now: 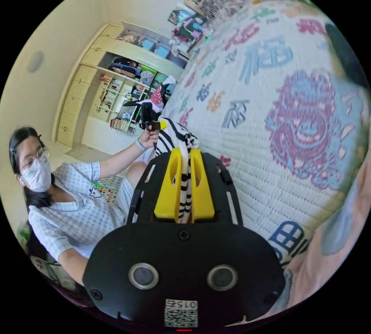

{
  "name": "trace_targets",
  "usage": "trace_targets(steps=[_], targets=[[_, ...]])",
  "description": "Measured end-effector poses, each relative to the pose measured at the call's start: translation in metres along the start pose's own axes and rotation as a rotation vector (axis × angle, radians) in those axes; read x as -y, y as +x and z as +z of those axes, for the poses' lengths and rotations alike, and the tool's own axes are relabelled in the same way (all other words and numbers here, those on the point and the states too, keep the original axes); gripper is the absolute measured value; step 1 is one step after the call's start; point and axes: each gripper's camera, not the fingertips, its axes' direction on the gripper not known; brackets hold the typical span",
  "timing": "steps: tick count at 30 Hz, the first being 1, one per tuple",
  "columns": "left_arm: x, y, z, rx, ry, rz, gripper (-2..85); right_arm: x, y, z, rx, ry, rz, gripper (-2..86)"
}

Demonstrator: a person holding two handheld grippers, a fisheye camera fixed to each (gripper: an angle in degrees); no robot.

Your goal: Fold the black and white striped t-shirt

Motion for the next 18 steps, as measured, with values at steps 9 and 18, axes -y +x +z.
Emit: trace_targets(steps=[9, 18], targets=[[-0.016, 0.116, 0.006, 0.172, -0.117, 0.472, 0.9, -0.030, -0.106, 0.020, -0.324, -0.104, -0.354, 3.8], [-0.141, 0.211, 0.054, 0.331, -0.294, 0.753, 0.8, -0.140, -0.182, 0.114, -0.574, -0.309, -0.542, 3.7]])
